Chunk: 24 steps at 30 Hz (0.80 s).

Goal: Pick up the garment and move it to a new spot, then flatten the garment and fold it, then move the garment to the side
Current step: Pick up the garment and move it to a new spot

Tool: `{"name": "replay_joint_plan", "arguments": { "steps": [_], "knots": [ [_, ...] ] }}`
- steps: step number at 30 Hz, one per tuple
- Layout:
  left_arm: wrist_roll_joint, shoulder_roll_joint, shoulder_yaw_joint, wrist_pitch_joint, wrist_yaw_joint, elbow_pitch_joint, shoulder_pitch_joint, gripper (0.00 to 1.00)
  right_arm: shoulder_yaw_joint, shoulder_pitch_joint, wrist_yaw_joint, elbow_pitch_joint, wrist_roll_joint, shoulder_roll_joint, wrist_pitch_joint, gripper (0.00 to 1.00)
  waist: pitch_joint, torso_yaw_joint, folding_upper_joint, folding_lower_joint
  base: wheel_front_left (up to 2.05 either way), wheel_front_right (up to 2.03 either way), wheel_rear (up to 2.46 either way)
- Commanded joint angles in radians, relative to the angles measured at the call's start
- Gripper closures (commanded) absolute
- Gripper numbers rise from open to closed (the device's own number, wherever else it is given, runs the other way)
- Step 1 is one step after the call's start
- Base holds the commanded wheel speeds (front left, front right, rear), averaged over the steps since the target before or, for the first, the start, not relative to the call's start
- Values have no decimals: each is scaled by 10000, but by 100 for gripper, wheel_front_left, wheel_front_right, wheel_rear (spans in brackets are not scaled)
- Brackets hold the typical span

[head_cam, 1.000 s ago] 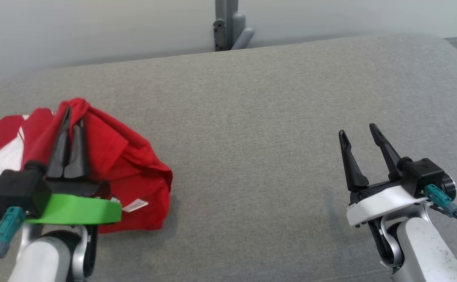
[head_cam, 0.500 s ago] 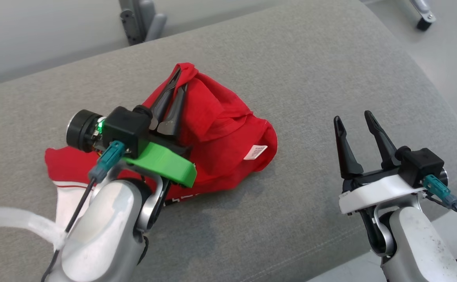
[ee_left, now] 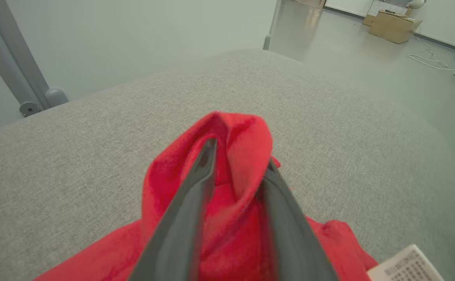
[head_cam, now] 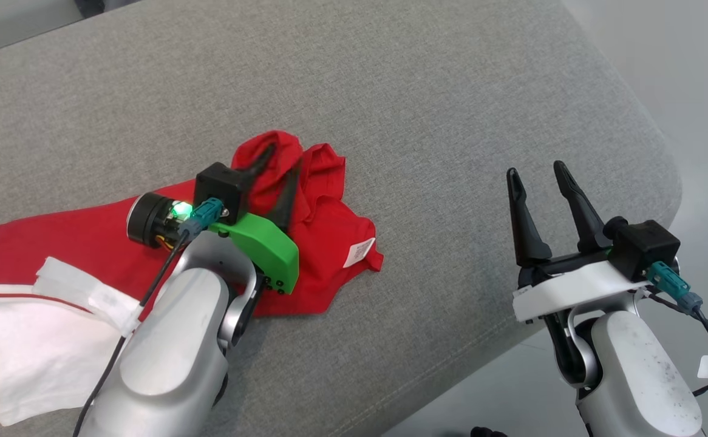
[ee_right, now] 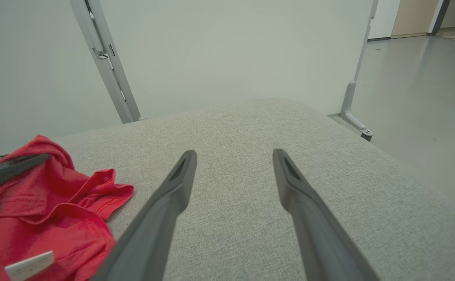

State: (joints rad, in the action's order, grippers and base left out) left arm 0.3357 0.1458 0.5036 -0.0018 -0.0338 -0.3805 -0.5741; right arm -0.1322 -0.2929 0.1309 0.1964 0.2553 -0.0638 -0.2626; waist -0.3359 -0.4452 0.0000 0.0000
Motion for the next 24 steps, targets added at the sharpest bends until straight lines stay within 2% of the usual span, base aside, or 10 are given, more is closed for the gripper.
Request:
{"name": "replay_joint_plan", "arguments": {
  "steps": [1, 6, 11, 18, 24],
  "knots": [
    [93, -31, -12, -204, -6, -114, -224, 0, 36, -97, -3, -28, 67, 39, -46, 0, -135, -6, 0, 0, 0, 0, 0],
    [249, -110, -32, -644, -189, -84, -62, 0, 158, -5, -3, -14, -123, 24, -48, 0, 283, 583, 0, 0, 0, 0, 0],
    [578, 5, -259, -1035, -55, 221, 517, 0, 333, 261, -3, 17, -274, -115, -49, 0, 888, 1293, 0, 0, 0, 0, 0],
    [829, 390, -842, -1529, 573, 1066, 1527, 0, 480, 546, -3, 25, -408, -342, -49, 0, 1491, 2222, 0, 0, 0, 0, 0],
    [1162, 925, -1756, -1980, 1150, 1657, 2421, 0, 463, 766, -3, 52, -496, -488, -50, 0, 1816, 2797, 0, 0, 0, 0, 0]
  ]
}}
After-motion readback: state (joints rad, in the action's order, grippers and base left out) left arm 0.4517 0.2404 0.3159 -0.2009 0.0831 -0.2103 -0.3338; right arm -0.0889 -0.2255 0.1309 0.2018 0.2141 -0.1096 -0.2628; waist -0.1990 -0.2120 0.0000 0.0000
